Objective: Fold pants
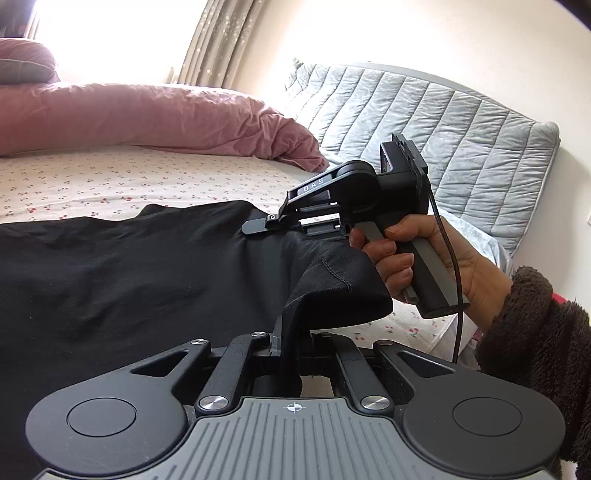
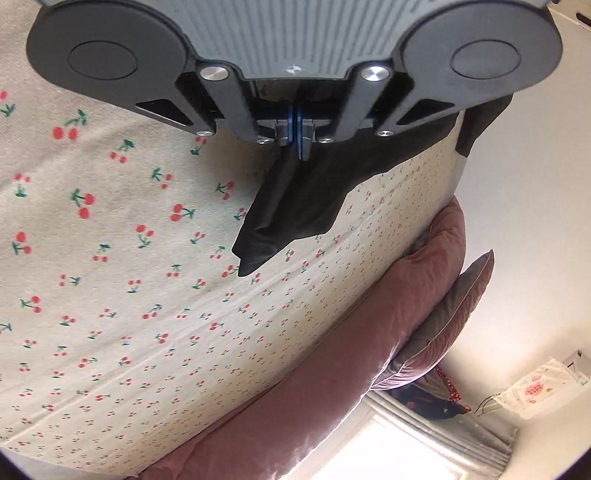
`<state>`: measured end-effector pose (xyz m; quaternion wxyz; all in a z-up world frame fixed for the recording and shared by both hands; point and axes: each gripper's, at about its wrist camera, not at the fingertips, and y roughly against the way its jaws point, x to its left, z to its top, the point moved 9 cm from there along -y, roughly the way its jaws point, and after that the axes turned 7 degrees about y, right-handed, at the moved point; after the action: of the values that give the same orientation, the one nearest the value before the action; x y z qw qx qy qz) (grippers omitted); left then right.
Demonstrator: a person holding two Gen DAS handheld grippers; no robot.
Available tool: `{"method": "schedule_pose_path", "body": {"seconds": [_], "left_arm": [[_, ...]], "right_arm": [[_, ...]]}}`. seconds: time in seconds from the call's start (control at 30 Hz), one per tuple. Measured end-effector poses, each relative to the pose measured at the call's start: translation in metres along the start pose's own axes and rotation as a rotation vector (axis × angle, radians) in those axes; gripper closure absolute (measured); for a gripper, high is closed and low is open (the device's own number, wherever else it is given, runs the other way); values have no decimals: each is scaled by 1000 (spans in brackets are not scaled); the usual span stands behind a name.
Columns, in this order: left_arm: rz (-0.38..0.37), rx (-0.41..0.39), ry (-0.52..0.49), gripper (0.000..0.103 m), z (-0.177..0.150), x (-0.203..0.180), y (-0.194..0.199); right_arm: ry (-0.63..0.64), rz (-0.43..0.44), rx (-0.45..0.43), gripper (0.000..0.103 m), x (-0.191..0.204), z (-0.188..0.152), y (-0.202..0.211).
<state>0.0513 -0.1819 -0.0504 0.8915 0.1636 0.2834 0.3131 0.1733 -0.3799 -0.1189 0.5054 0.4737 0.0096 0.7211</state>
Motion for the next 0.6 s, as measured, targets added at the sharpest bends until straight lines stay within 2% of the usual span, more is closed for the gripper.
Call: {"method": "schedule_pose_path", "body": {"seconds": [0.1,0.3,0.47,0.6], "left_arm": [[-23,-9,26,102,4,1,3],[-21,-70,80,102,12,8,24],[-2,-133,144,102,29,30,57],[42,-168,189,102,34,56,85]], "right_arm": [[-18,11,-25,103,1,1,13],[-5,64,-82,102,34,15,19],[24,141,-111,102,76,31,6],[80,171,-97,102,115,37,-20]]}}
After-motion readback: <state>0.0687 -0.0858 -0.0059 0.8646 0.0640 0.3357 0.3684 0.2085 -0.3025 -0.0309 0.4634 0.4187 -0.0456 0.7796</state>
